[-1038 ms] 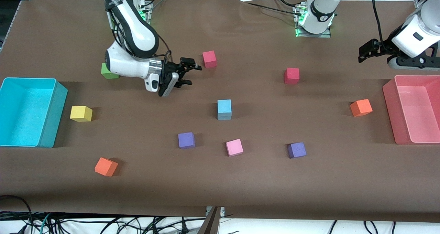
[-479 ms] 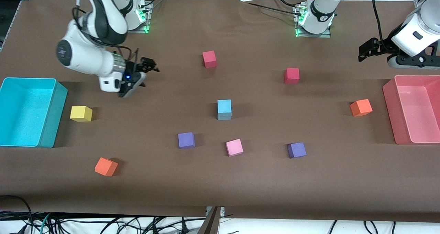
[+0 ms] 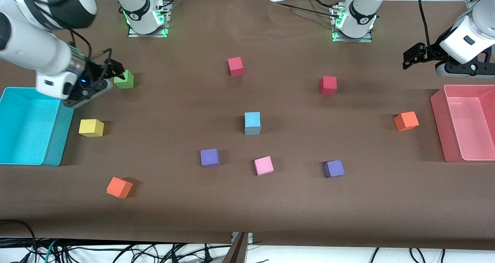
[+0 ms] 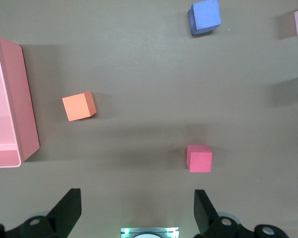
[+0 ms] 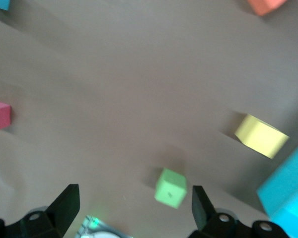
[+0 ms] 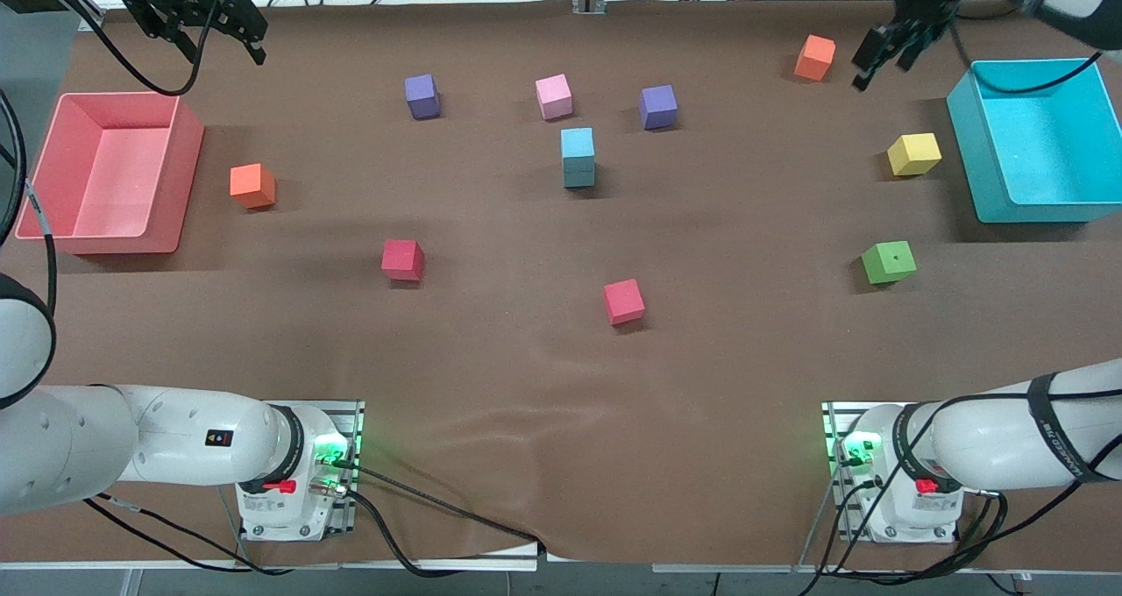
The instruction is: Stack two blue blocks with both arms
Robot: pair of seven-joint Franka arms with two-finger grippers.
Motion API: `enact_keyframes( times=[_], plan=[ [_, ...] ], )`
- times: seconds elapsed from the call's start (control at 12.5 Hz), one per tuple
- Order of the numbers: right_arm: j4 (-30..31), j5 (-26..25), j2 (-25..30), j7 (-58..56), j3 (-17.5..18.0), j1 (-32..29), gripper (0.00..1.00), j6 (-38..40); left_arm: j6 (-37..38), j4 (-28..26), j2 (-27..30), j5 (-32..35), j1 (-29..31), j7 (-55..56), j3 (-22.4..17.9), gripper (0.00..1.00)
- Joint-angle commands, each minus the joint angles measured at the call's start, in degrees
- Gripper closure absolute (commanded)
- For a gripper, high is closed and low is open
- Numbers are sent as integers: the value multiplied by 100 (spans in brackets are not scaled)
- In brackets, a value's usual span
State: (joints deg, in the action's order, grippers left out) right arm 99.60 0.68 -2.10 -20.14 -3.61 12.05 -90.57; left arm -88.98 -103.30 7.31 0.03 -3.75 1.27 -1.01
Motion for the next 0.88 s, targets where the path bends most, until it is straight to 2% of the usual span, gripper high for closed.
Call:
enact_keyframes(
  times=[0.0, 0.16, 0.32, 0.48, 0.8],
  plan=[
    [-915, -244, -335, 342, -43, -79, 0, 899, 100, 29, -10, 102, 49, -109, 40, 0],
    [-917, -156, -343, 1201, 9, -719, 0, 849, 100, 90, -2, 84, 49, -92, 40, 0],
    [-742, -130, -238, 1249, 272, -1281, 0, 177, 248, 248, -10, 84, 49, -118, 31, 0],
    [-67, 10, 252, 1267, 317, -1371, 0, -703, 302, 240, -10, 84, 102, -118, 31, 0],
    [77, -77, 439, 1528, 317, -1363, 0, -778, 293, 257, -19, 49, 102, -92, 49, 0]
  ],
)
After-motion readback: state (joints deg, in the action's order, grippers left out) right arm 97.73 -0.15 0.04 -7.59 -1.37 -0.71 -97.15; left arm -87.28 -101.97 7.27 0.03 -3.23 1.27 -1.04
